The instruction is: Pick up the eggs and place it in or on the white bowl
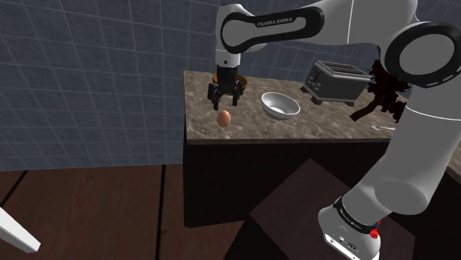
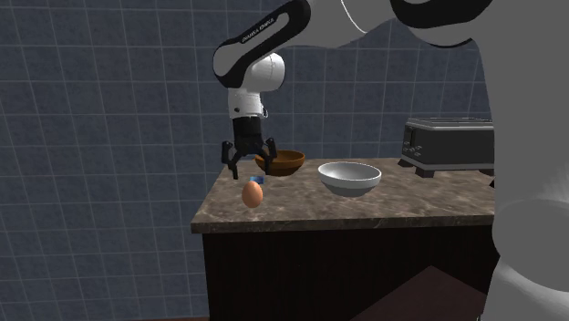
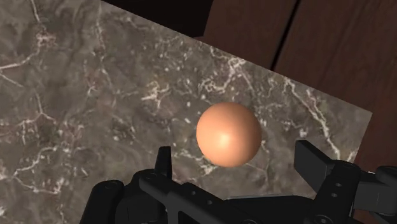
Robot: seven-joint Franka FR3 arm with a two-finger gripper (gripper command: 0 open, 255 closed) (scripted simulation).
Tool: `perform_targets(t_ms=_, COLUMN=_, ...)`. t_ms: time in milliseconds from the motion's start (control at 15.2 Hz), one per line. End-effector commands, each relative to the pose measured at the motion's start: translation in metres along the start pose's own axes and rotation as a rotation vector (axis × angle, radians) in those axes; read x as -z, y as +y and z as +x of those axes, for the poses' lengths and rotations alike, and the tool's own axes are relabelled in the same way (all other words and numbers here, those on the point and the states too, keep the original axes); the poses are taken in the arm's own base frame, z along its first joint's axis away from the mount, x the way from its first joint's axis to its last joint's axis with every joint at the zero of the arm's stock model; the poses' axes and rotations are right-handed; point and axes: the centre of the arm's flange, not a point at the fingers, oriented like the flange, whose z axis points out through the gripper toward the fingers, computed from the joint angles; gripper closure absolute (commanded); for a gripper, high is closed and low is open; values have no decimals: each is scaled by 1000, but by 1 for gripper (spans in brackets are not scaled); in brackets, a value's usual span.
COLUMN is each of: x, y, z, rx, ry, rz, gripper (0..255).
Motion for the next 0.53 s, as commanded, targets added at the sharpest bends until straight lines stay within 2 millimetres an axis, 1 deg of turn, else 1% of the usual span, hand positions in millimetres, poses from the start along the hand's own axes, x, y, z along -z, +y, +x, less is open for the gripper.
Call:
perform_targets(t_ms=0, x=-10, y=-6, z=10, rx=-3, ry=-8, rz=-2, gripper=0)
perform_targets(t_ms=330, x=-36, y=-6, z=9, rx=-3, ry=-8, rz=-2, gripper=0)
perform_targets(t_ms=396, x=-45, y=-6, z=9, rx=-3, ry=-8, rz=-2, gripper=0)
perform_targets(t_ms=462, x=-45, y=-6, z=9, rx=-3, ry=-8, rz=-2, gripper=0)
